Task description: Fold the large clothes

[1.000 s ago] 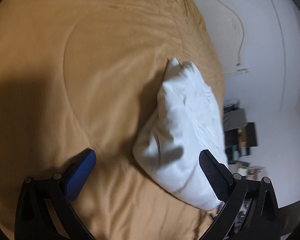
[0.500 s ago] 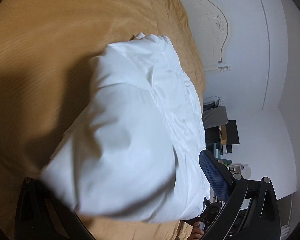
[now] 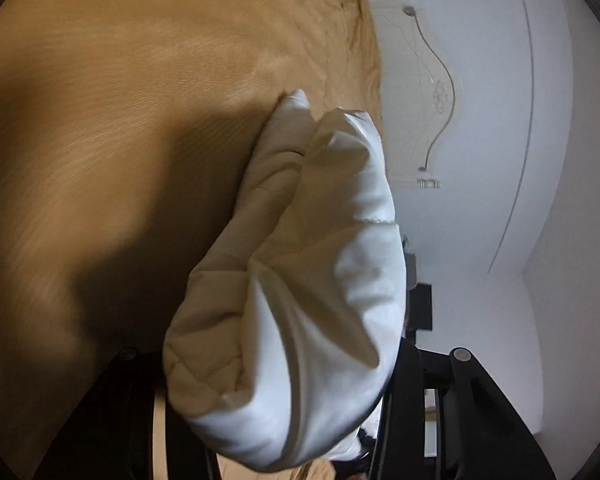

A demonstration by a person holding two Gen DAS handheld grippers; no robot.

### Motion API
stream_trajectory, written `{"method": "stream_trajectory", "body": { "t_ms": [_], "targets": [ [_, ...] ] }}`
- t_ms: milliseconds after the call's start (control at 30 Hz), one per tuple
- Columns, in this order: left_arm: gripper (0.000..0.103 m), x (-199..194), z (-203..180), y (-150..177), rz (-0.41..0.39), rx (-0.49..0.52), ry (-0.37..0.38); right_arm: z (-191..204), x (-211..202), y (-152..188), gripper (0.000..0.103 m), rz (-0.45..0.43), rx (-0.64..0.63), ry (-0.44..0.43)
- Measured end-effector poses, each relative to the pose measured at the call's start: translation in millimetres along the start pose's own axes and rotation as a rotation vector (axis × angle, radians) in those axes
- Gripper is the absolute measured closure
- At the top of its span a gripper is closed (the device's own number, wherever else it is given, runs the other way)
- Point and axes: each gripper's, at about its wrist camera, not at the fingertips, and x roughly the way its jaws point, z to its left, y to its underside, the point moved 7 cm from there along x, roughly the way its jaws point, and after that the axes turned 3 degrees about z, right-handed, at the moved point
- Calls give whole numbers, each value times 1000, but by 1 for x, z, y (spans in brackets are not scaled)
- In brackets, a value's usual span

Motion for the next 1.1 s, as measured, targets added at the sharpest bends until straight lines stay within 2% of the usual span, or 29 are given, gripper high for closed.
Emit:
{"method": "stream_trajectory", "body": {
  "t_ms": [133, 167, 233, 300, 367, 467, 500, 533, 600, 633, 700, 733, 767, 800, 833, 867, 900, 967, 1000, 1067, 1100],
  "targets": [
    [59, -51, -9, 20, 18, 119, -63, -8, -21, 32, 65, 54, 26, -27],
    [58, -56, -4, 23, 22, 105, -76, -14, -23, 42, 65, 71, 35, -31],
    [55, -52, 13, 21, 42, 69, -96, -27, -18, 56, 55, 105, 49, -10],
    [50, -40, 31, 12, 84, -28, -83, -42, -10, 55, 30, 119, 75, 16],
    [50, -38, 38, 0, 131, -146, -17, -45, -11, 50, 28, 143, 116, -20],
    [49, -52, 37, -14, 154, -165, -32, -44, -33, 48, 26, 142, 84, 26],
    [46, -64, 37, -19, 132, -148, -74, -45, -42, 49, 24, 136, 84, 52],
    [38, -78, 33, -28, 88, -118, -134, -45, -54, 49, 23, 117, 88, 86],
    [22, -115, 16, -48, -52, -35, -229, -41, -77, 47, 21, 57, 80, 142],
    [11, -138, 4, -58, -149, 23, -300, -37, -94, 46, 21, 0, 55, 214],
    [7, -168, -22, -66, -286, 149, -425, -24, -125, 45, 16, -127, -25, 374],
    [6, -170, -37, -64, -297, 224, -461, -13, -138, 43, 16, -185, -65, 453],
    [0, -159, -57, -60, -278, 313, -495, 5, -149, 43, 15, -253, -126, 517],
    [0, -146, -70, -54, -249, 374, -511, 25, -149, 45, 9, -298, -185, 552],
    [0, -128, -82, -43, -199, 428, -516, 43, -147, 50, 4, -331, -256, 592],
    [0, -128, -79, -19, -144, 458, -503, 62, -142, 52, 0, -352, -340, 634],
    [0, -108, -83, -2, -59, 482, -478, 81, -131, 55, 0, -359, -428, 668],
    [0, -57, -90, 24, 102, 512, -420, 107, -101, 60, 0, -327, -581, 684],
    [0, -38, -92, 32, 136, 535, -422, 114, -82, 62, 0, -302, -629, 672],
    [0, -9, -99, 49, 148, 606, -447, 133, -40, 80, 0, -233, -726, 628],
    [0, 6, -107, 53, 147, 649, -463, 126, -42, 88, 0, -208, -769, 600]
  ]
}}
